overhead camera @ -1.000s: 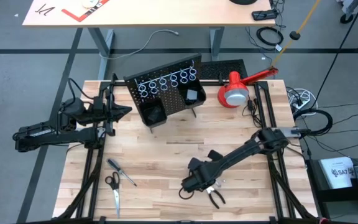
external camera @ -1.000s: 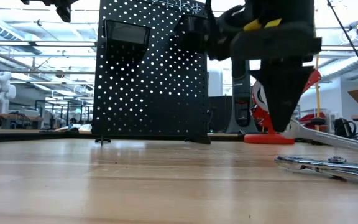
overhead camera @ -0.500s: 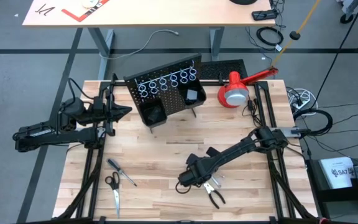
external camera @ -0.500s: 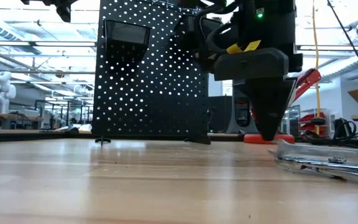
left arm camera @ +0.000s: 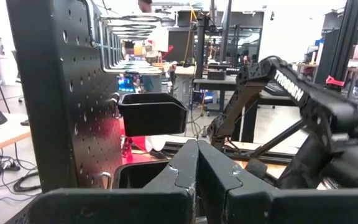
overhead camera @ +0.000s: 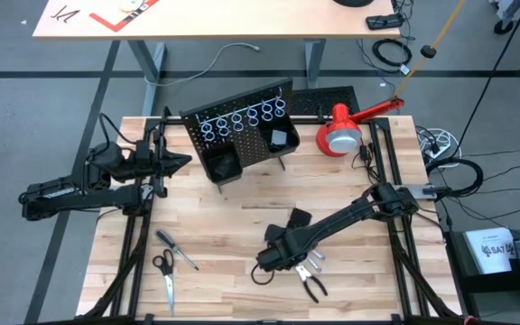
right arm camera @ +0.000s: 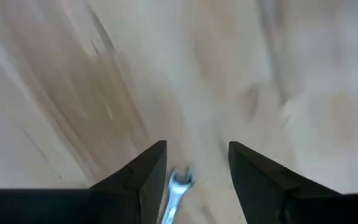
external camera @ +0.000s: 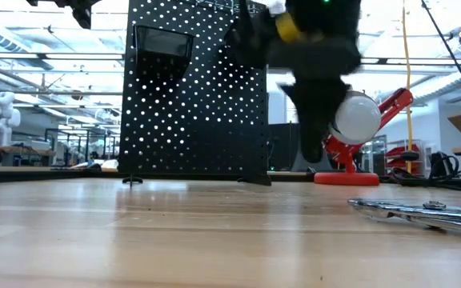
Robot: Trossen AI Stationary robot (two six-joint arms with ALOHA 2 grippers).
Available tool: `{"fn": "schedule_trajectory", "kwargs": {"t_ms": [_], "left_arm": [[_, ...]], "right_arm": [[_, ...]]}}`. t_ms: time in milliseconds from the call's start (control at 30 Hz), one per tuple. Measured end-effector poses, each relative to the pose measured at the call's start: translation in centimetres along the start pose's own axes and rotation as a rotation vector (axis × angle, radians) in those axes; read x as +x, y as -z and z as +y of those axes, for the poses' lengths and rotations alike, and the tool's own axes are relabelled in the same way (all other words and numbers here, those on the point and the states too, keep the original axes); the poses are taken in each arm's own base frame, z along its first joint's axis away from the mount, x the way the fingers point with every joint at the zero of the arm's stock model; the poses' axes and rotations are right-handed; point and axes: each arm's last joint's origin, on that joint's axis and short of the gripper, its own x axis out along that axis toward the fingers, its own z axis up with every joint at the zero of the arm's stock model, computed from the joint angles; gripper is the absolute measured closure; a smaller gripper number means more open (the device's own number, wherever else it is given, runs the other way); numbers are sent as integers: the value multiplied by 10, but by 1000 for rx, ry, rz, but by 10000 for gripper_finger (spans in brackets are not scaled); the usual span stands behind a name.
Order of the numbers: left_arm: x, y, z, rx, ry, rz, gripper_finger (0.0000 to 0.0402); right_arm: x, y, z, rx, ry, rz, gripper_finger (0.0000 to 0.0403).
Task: Hang tools onto peg board
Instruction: Remove the black allen wrench set from the top black basket on the pegboard to the table
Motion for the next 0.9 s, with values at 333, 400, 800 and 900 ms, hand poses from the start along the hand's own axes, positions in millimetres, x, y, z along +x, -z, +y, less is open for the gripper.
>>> {"fn": "schedule_trajectory", "kwargs": {"t_ms": [333, 400, 800, 900], "left_arm": [[0, 0, 0, 0, 0, 1, 388], [0, 0, 0, 0, 0, 1, 388], [0, 0, 0, 0, 0, 1, 388], [0, 0, 0, 0, 0, 0, 388]], "right_arm": [[-122, -26, -47, -112, 157, -560, 252], [-144, -27, -65, -84, 214, -646, 257], [-199, -37, -185, -296, 156, -703, 277], [-195, -48, -210, -323, 95, -691, 282]]}}
